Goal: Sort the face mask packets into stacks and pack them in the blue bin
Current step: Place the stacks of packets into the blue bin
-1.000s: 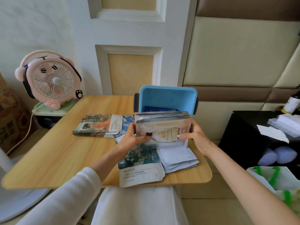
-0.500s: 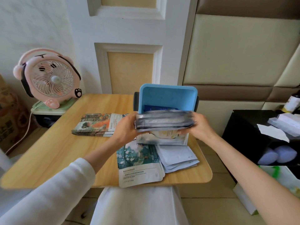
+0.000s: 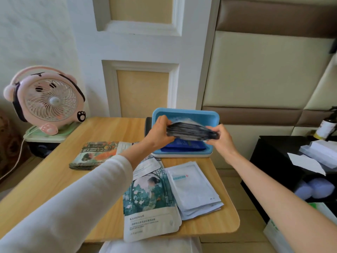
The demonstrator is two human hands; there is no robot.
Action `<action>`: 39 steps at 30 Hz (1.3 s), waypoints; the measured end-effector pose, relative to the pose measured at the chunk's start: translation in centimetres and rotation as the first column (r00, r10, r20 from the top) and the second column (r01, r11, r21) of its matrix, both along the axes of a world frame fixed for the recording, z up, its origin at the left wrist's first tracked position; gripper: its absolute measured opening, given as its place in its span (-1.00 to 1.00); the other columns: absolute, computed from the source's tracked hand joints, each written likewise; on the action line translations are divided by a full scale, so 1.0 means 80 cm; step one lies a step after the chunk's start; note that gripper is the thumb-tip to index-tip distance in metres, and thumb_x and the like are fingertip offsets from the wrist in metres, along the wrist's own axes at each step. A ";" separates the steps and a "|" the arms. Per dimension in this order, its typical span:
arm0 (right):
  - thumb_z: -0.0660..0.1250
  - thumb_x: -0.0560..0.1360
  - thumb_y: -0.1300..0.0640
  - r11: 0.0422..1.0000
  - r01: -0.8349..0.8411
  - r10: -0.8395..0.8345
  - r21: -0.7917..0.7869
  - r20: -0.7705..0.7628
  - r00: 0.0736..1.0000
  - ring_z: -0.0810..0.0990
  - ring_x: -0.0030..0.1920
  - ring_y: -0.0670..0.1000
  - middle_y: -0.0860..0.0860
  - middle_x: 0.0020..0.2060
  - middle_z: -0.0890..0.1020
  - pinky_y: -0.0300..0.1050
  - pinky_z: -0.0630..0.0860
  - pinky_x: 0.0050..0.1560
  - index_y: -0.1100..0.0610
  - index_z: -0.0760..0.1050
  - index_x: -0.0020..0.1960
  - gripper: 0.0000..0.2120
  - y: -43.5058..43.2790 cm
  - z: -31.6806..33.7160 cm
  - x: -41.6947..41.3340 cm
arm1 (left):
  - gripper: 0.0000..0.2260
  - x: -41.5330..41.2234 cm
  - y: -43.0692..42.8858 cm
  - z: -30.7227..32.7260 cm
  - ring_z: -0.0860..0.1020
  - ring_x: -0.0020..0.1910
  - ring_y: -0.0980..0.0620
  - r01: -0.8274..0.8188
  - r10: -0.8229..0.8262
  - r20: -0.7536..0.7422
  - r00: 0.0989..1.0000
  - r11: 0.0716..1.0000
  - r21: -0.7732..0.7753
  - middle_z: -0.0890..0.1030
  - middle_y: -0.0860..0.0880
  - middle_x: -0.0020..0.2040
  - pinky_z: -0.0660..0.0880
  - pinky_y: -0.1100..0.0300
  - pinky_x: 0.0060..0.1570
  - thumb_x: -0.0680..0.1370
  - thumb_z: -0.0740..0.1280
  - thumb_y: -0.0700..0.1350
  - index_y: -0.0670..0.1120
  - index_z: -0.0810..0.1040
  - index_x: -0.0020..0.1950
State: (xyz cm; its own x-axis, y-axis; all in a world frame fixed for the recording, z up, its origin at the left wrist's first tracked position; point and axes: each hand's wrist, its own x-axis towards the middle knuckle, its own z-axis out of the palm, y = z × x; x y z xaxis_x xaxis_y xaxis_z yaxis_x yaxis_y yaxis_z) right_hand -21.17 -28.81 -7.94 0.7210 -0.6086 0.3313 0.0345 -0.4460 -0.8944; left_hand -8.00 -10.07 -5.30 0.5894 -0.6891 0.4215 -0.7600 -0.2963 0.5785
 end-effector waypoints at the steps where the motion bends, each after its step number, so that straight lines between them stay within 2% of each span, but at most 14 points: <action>1: 0.37 0.39 0.47 1.000 -0.007 0.006 -0.009 -0.016 1.000 0.49 0.23 0.06 0.11 0.24 0.52 -0.10 0.45 0.18 0.00 0.33 -0.15 -0.60 -0.003 -0.005 0.008 | -0.63 0.006 -0.004 -0.004 0.45 0.10 -0.11 0.006 -0.006 0.015 1.000 1.000 0.017 0.42 -0.19 0.16 0.42 0.09 0.10 0.43 0.40 -0.23 -0.27 0.35 0.15; 6: 0.29 0.43 0.48 0.996 0.014 -0.019 -0.089 -0.058 0.998 0.44 0.29 0.08 0.13 0.29 0.46 -0.21 0.37 0.14 0.21 0.34 -0.02 -0.74 -0.026 -0.027 0.056 | -0.60 0.029 -0.028 -0.028 0.42 0.06 -0.08 -0.013 0.012 0.029 1.000 0.999 0.035 0.34 -0.19 0.17 0.42 0.08 0.12 0.43 0.37 -0.29 -0.29 0.30 0.20; 8: 0.25 0.45 0.48 0.994 0.007 -0.019 -0.105 -0.108 0.994 0.41 0.33 0.07 0.12 0.30 0.43 -0.23 0.33 0.18 0.20 0.35 0.06 -0.72 -0.030 -0.035 0.070 | -0.53 0.037 -0.035 -0.041 0.44 0.16 -0.13 -0.023 0.022 0.010 1.000 0.994 0.107 0.31 -0.20 0.26 0.41 0.10 0.16 0.46 0.38 -0.20 -0.27 0.25 0.27; 10: 0.23 0.49 0.43 0.982 -0.033 -0.012 -0.186 -0.236 0.972 0.35 0.36 0.04 0.09 0.33 0.37 -0.26 0.28 0.24 0.19 0.35 0.24 -0.64 -0.031 -0.049 0.077 | -0.50 0.044 -0.040 -0.056 0.46 0.20 -0.19 -0.057 0.055 0.014 0.998 0.968 0.246 0.30 -0.21 0.31 0.43 0.05 0.14 0.51 0.35 -0.09 -0.26 0.20 0.31; 12: 0.19 0.53 0.35 0.942 -0.091 -0.027 -0.324 -0.343 0.939 0.33 0.37 0.05 0.06 0.41 0.25 -0.19 0.30 0.31 0.13 0.24 0.42 -0.52 -0.030 -0.067 0.080 | -0.51 0.048 -0.044 -0.067 0.51 0.13 -0.23 -0.142 0.114 0.100 0.988 0.928 0.345 0.31 -0.20 0.32 0.45 0.01 0.02 0.55 0.30 -0.02 -0.24 0.20 0.32; 14: 0.14 0.56 0.27 0.876 -0.089 -0.114 -0.473 -0.384 0.916 0.44 0.26 0.13 0.06 0.47 0.13 -0.02 0.44 0.24 0.05 0.13 0.50 -0.47 -0.029 -0.080 0.081 | -0.53 0.047 -0.047 -0.071 0.54 0.06 -0.24 -0.246 0.172 0.221 0.960 0.896 0.371 0.33 -0.19 0.31 0.44 0.01 -0.10 0.56 0.26 0.02 -0.21 0.21 0.32; 17: 0.12 0.57 0.20 0.824 -0.055 -0.221 -0.564 -0.409 0.885 0.53 0.08 0.19 0.11 0.50 0.04 0.07 0.51 0.10 0.04 0.04 0.52 -0.44 -0.024 -0.085 0.085 | -0.48 0.048 -0.048 -0.074 0.55 0.04 -0.25 -0.322 0.220 0.284 0.933 0.862 0.391 0.33 -0.19 0.31 0.45 0.02 -0.12 0.55 0.26 0.09 -0.18 0.19 0.36; 21: 0.16 0.57 0.20 0.838 -0.052 -0.230 -0.543 -0.439 0.869 0.49 0.17 0.18 0.10 0.52 -0.06 -0.01 0.48 0.19 0.03 0.01 0.53 -0.40 -0.019 -0.073 0.082 | -0.36 0.053 -0.041 -0.075 0.51 0.12 -0.27 -0.281 0.210 0.209 0.955 0.864 0.417 0.31 -0.19 0.33 0.46 -0.03 0.00 0.48 0.33 0.13 -0.14 0.15 0.41; 25: 0.19 0.56 0.20 0.805 -0.040 -0.263 -0.591 -0.417 0.870 0.51 0.15 0.14 0.10 0.52 0.01 -0.07 0.51 0.09 0.07 0.08 0.51 -0.43 -0.002 -0.055 0.055 | -0.39 0.037 -0.023 -0.066 0.48 0.20 -0.20 -0.197 0.145 0.165 0.976 0.906 0.373 0.26 -0.16 0.39 0.46 0.02 0.10 0.52 0.34 0.01 -0.15 0.14 0.44; 29: 0.21 0.54 0.21 0.753 0.001 -0.243 -0.658 -0.277 0.929 0.22 0.42 0.07 0.05 0.47 0.17 -0.08 0.31 0.37 0.10 0.22 0.46 -0.50 0.032 -0.046 0.006 | -0.49 0.003 0.038 -0.054 0.47 0.22 -0.07 -0.109 0.081 0.122 0.989 0.964 0.241 0.25 -0.06 0.43 0.47 0.08 0.15 0.55 0.29 -0.03 -0.11 0.18 0.42; 32: 0.24 0.54 0.19 0.812 -0.028 -0.162 -0.583 -0.272 0.949 0.31 0.36 -0.05 -0.03 0.33 0.38 -0.24 0.22 0.32 0.08 0.35 0.36 -0.61 0.063 -0.039 -0.026 | -0.49 -0.024 0.096 -0.060 0.44 0.26 0.05 -0.019 -0.007 0.076 0.997 0.943 0.333 0.32 0.03 0.40 0.38 0.17 0.27 0.52 0.23 0.16 -0.03 0.24 0.39; 34: 0.26 0.54 0.13 0.886 -0.108 -0.080 -0.451 -0.377 0.923 0.37 0.32 -0.07 -0.06 0.27 0.43 -0.26 0.26 0.27 0.06 0.39 0.31 -0.65 0.078 -0.040 -0.033 | -0.32 -0.039 0.119 -0.063 0.40 0.28 0.10 0.099 -0.101 -0.019 0.995 0.897 0.431 0.34 0.09 0.38 0.35 0.18 0.30 0.39 0.14 0.40 0.03 0.27 0.37; 36: 0.29 0.52 0.05 0.944 -0.155 -0.008 -0.291 -0.489 0.872 0.39 0.31 -0.05 -0.07 0.28 0.44 -0.18 0.33 0.26 0.03 0.39 0.30 -0.64 0.087 -0.040 -0.032 | -0.33 -0.049 0.126 -0.066 0.32 0.34 0.11 0.206 -0.173 -0.112 0.979 0.827 0.523 0.27 0.13 0.40 0.30 0.21 0.32 0.39 0.24 0.35 0.06 0.24 0.40; 39: 0.31 0.50 -0.03 0.984 -0.106 0.004 -0.140 -0.586 0.810 0.41 0.30 -0.02 -0.01 0.32 0.42 -0.12 0.40 0.20 0.05 0.36 0.33 -0.57 0.087 -0.040 -0.024 | -0.30 -0.059 0.124 -0.071 0.22 0.42 0.08 0.268 -0.215 -0.160 0.963 0.776 0.571 0.16 0.12 0.46 0.25 0.17 0.38 0.41 0.35 0.24 0.05 0.18 0.46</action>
